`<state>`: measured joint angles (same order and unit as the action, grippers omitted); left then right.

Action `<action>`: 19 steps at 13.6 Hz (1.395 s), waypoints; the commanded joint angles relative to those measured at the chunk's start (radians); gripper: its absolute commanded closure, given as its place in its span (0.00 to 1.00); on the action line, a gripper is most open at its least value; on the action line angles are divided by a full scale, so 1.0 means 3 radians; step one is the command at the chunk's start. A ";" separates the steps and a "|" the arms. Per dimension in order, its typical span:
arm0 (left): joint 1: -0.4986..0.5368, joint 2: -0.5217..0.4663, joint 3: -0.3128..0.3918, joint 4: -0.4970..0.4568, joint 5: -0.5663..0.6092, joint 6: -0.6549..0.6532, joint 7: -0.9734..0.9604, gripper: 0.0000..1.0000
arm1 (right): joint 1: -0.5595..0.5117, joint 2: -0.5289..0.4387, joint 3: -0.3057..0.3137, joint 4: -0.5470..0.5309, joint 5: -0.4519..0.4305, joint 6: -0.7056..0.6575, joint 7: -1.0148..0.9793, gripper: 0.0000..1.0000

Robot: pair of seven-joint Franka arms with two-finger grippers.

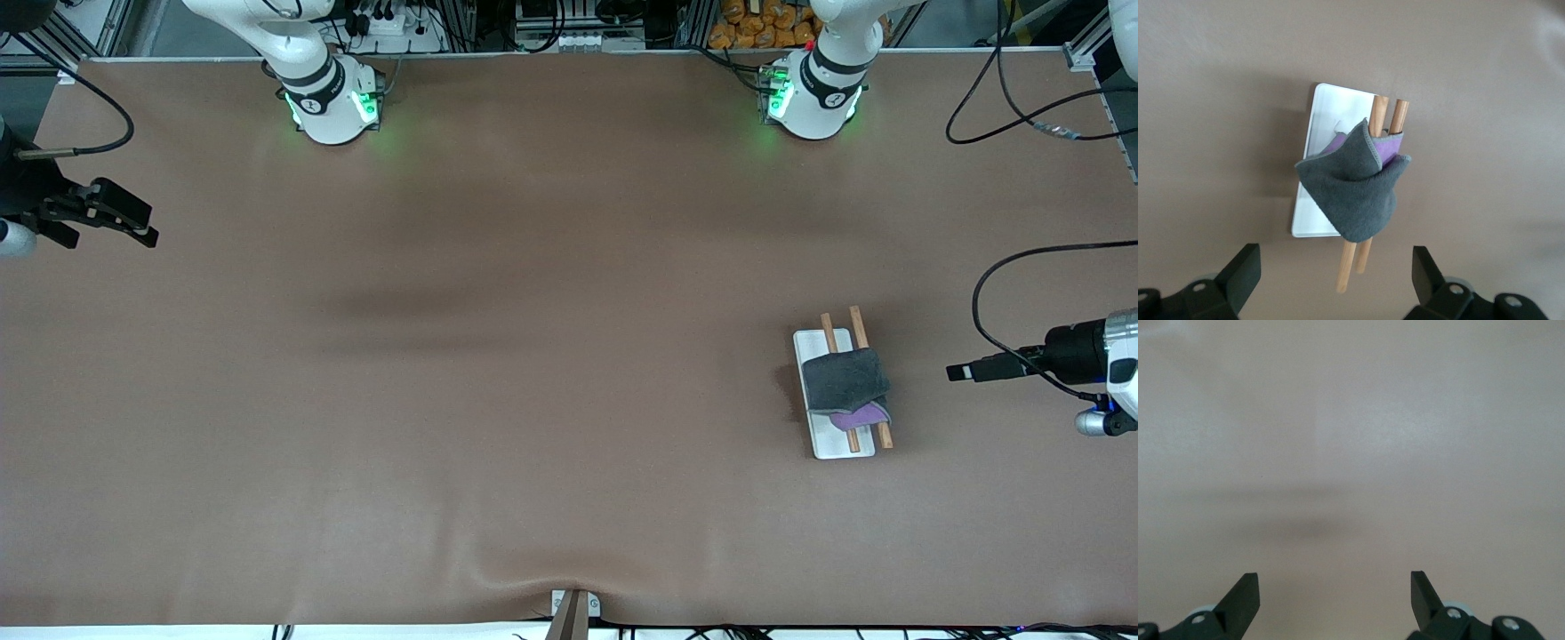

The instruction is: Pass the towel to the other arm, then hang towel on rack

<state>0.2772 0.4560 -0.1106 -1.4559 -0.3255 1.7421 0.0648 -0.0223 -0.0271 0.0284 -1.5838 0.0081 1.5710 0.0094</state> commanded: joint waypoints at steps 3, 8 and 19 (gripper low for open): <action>-0.0320 -0.0435 0.0011 -0.0030 0.0848 -0.0105 -0.0118 0.00 | 0.0028 0.0034 -0.0008 0.0089 -0.0063 -0.0083 0.0061 0.00; -0.0607 -0.0748 0.0006 -0.0045 0.0993 -0.0484 -0.0410 0.00 | 0.0023 0.0039 -0.0013 0.0089 -0.0058 -0.0083 0.0061 0.00; -0.0571 -0.1131 -0.0373 -0.0071 0.1371 -0.0724 -0.0446 0.00 | 0.0018 0.0034 -0.0013 0.0089 -0.0058 -0.0118 0.0061 0.00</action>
<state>0.0919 0.1696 -0.2042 -1.4500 0.0600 1.5373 -0.0584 -0.0223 -0.0267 0.0270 -1.5819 0.0081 1.5567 0.0104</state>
